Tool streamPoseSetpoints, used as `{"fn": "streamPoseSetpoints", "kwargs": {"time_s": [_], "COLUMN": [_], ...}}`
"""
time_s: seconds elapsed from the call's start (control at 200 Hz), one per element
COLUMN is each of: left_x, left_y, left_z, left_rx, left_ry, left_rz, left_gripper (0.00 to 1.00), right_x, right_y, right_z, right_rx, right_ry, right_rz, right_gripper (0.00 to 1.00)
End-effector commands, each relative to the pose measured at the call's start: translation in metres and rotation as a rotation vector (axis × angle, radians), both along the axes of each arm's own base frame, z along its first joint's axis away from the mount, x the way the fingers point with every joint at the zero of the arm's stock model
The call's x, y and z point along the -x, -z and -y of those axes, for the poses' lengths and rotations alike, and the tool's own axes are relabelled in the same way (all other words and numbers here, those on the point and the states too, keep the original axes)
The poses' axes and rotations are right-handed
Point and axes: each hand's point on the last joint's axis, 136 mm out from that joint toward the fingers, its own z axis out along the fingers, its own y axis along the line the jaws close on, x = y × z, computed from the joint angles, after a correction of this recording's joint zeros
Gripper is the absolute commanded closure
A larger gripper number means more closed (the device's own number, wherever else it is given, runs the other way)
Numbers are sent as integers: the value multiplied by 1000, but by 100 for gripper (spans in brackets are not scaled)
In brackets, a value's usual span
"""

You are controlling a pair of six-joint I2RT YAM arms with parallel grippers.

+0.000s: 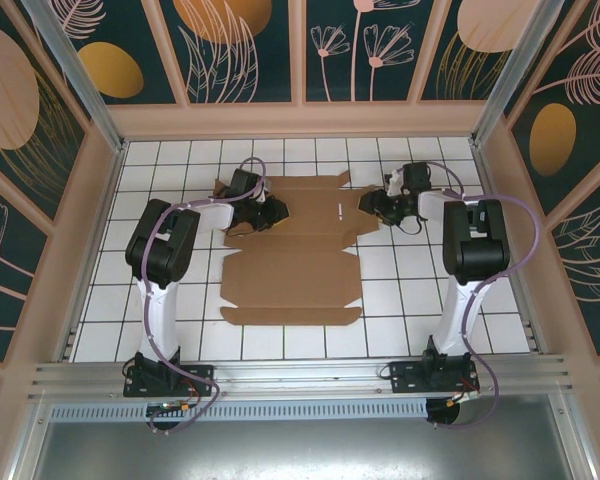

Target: Fold the paper box

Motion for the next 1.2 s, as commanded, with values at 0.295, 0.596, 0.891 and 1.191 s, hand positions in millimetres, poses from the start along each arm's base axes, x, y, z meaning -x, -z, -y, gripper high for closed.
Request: {"fn": "streamPoseSetpoints", "kwargs": {"time_s": [0.295,0.596,0.891,1.191], "left_x": [20,19,19,20], "left_y": [43,40,36,41], "left_z": [-9,-8,-5,-5], "left_rx": [-31,-24,-9,-5], "left_ry": [-6,-2,2,2], "left_rz": [-112,-106,-103,-114], "left_gripper": [80,80,81,81], "right_x": [6,13,15,13], "right_y": [-53,-59,-38,7], "right_z": [-22,-74,-119,-131], "right_rx": [50,142,125,103], "right_ry": [-49,-139,-187,-163], "right_rz": [109,97,64,-31], "right_gripper": [75,57,23,22]}}
